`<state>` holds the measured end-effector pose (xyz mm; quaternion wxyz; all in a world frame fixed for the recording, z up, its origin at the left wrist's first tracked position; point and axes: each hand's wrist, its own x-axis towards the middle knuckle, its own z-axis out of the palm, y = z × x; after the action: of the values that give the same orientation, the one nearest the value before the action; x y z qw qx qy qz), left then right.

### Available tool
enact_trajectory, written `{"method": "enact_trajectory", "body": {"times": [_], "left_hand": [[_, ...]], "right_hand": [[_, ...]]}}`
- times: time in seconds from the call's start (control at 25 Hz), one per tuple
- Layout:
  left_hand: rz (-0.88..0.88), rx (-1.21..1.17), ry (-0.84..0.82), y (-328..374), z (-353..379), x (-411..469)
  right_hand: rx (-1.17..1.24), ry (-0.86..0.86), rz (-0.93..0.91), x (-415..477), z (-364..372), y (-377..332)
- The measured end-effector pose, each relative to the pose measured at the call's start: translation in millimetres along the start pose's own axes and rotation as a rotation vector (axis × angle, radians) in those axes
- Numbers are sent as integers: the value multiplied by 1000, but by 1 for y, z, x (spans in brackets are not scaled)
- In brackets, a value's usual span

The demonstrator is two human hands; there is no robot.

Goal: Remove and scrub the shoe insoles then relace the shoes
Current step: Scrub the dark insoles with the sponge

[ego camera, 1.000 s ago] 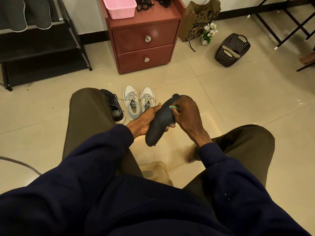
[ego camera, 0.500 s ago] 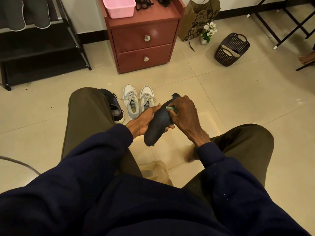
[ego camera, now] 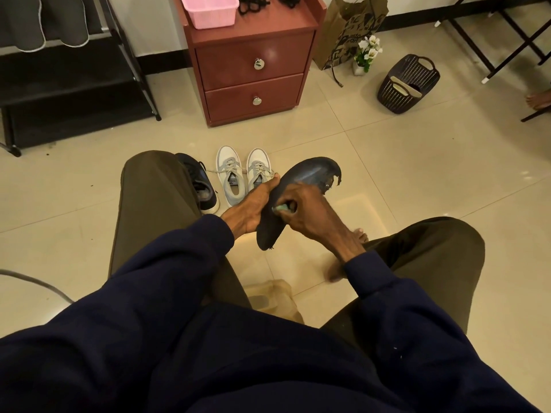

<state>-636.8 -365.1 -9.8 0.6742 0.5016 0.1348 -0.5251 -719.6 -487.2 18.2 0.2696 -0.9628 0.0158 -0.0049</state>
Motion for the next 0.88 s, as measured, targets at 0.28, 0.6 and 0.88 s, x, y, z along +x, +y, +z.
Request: {"method": "enact_trajectory", "body": {"times": [0.28, 0.6, 0.88], "left_hand": [[33, -56, -10, -2, -2, 5], [157, -48, -9, -2, -3, 7], [184, -60, 17, 0, -4, 10]], "right_hand": [[-214, 199, 280, 2, -16, 31], [-194, 200, 212, 2, -11, 26], [0, 56, 22, -1, -2, 11]]}}
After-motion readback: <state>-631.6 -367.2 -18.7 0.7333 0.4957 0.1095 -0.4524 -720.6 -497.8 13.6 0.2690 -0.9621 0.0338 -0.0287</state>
